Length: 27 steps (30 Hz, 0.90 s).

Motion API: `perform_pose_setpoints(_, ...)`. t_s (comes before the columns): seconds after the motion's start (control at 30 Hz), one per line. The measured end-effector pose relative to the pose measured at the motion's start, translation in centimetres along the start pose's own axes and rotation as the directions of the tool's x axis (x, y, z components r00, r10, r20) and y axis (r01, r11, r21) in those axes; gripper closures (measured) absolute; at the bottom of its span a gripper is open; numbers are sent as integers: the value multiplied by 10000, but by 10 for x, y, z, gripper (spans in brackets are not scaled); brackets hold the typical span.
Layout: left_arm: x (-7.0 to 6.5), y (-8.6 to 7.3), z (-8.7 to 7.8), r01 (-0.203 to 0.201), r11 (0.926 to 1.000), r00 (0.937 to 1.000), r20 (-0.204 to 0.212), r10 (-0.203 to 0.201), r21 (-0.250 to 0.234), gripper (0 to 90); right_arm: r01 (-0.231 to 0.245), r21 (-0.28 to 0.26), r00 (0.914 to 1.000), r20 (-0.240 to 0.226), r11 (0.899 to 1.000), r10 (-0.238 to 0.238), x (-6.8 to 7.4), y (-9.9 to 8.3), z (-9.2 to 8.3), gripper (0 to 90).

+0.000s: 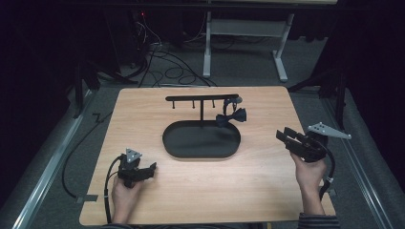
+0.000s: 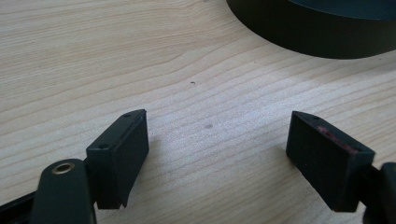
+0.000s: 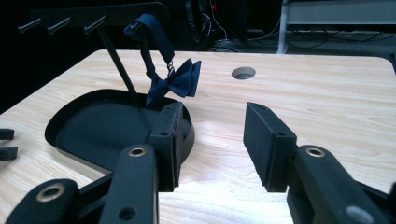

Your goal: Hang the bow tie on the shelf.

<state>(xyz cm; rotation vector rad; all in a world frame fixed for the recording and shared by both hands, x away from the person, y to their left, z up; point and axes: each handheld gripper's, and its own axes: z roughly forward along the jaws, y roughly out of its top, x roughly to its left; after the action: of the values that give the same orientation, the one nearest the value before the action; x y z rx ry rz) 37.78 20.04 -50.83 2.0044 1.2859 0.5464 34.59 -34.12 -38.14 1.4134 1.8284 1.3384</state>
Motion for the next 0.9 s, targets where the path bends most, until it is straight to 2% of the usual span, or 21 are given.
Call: perform_pose_setpoints(0.9,0,0,0,-6,10000,10000,1,6,5,215,-294,268,9986,-429,9992,306,7,-28,7,582)
